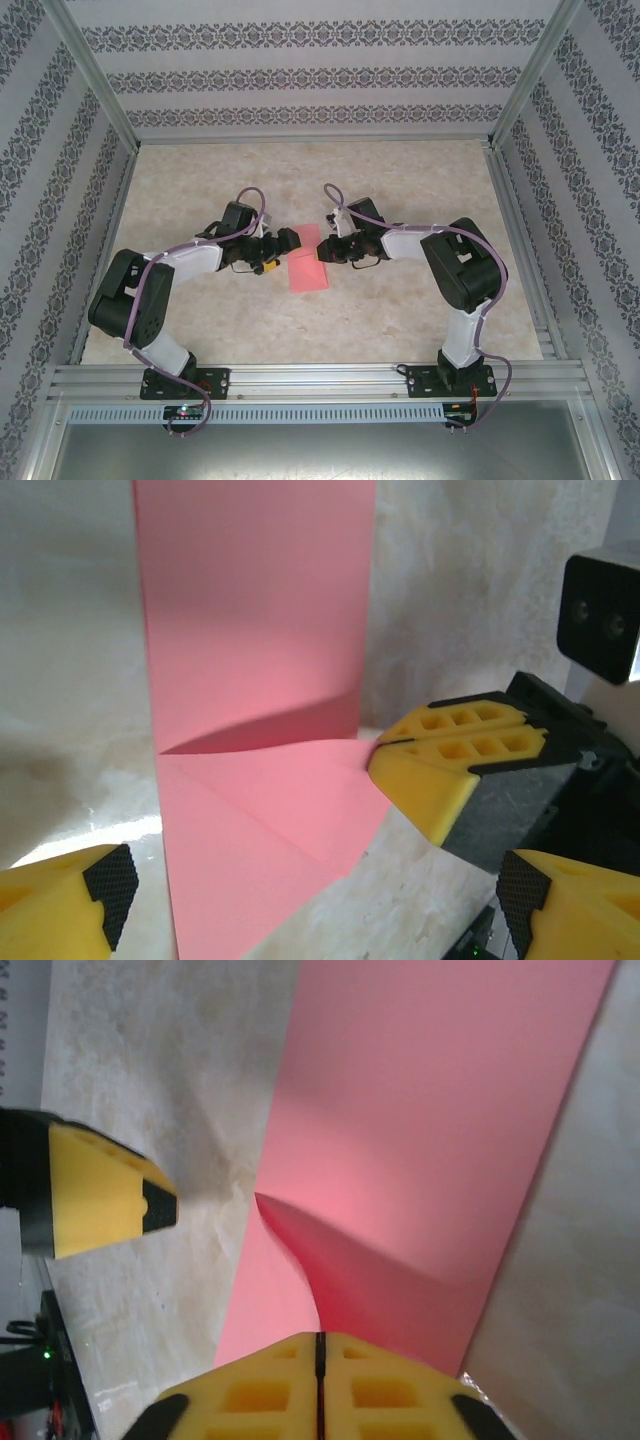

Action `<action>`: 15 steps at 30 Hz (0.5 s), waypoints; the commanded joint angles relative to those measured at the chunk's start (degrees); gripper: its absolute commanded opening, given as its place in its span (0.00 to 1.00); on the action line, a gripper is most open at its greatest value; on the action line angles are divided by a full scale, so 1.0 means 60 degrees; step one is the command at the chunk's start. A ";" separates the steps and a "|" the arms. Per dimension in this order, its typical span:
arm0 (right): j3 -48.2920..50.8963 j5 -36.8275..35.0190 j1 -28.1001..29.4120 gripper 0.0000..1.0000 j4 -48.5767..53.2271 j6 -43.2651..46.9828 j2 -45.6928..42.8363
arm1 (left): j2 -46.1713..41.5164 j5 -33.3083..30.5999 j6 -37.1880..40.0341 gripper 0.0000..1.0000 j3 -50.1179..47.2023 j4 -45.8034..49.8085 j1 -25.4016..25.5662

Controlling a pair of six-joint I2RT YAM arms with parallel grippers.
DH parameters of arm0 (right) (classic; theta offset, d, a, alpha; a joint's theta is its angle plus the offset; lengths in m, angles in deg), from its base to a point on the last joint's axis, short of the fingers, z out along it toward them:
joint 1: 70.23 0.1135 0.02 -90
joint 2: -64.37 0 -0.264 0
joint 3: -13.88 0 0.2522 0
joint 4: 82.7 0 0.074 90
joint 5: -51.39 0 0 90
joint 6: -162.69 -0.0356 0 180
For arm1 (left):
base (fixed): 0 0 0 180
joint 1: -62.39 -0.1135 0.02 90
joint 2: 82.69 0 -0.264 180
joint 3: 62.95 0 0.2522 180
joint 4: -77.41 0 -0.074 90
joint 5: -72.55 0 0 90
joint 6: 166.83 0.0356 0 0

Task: Fold a paper plane with a square sheet of paper (pick it up from the middle)
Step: Turn over the paper at the center of the table.

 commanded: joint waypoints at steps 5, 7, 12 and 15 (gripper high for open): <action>0.0511 0.0215 -0.0380 0.01 -0.1514 -0.0591 -0.0144 | 0.0307 0.1053 -0.0662 0.84 -0.0525 -0.1516 0.0140; 0.0611 0.0287 -0.0474 0.01 -0.1783 -0.0841 -0.0117 | 0.0439 0.1139 -0.0771 0.80 -0.0571 -0.1764 0.0226; 0.0681 0.0350 -0.0588 0.02 -0.2038 -0.1126 -0.0028 | 0.0832 0.1315 -0.1084 0.68 -0.0485 -0.2372 0.0392; 0.0765 0.0378 -0.0641 0.02 -0.2181 -0.1238 -0.0012 | 0.1059 0.1373 -0.1179 0.60 -0.0358 -0.2531 0.0437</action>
